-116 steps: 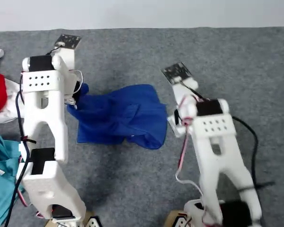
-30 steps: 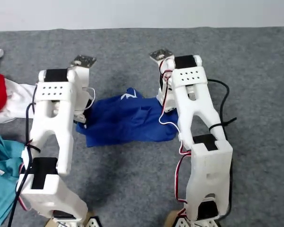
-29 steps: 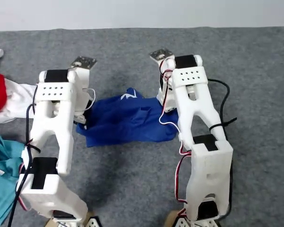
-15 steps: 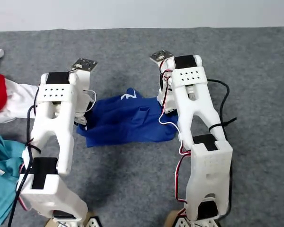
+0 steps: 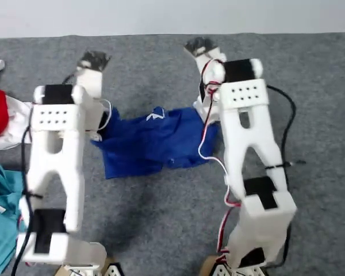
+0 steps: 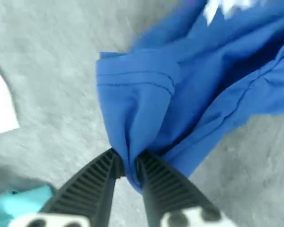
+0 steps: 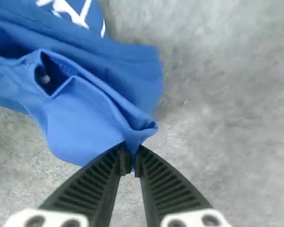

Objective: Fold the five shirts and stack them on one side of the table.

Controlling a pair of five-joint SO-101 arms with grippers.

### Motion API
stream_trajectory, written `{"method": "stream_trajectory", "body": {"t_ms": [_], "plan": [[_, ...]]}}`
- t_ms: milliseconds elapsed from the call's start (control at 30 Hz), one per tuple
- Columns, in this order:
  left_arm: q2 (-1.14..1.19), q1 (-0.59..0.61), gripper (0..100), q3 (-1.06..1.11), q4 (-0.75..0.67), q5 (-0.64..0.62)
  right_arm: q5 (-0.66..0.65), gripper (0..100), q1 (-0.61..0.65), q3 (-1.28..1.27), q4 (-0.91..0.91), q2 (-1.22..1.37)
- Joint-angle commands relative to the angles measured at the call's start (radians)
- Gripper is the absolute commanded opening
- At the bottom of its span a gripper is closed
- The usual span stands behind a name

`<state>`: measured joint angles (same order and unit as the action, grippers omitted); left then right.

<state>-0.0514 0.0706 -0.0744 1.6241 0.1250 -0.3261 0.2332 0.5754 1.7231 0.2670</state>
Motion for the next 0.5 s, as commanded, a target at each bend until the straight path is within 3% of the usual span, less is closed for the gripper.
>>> {"method": "stream_trajectory", "body": {"t_ms": [0, 200, 467], "plan": [[-0.155, -0.008, 0, -0.085, -0.015, -0.002, -0.021, 0.9, -0.004, 0.023, 0.008, -0.168], [-0.255, -0.008, 0, -0.145, -0.015, -0.003, -0.020, 0.9, -0.045, 0.023, -0.008, -0.335], [-0.399, -0.008, 0, -0.147, -0.018, -0.003, -0.021, 0.9, -0.211, 0.023, -0.074, -0.538]]}}
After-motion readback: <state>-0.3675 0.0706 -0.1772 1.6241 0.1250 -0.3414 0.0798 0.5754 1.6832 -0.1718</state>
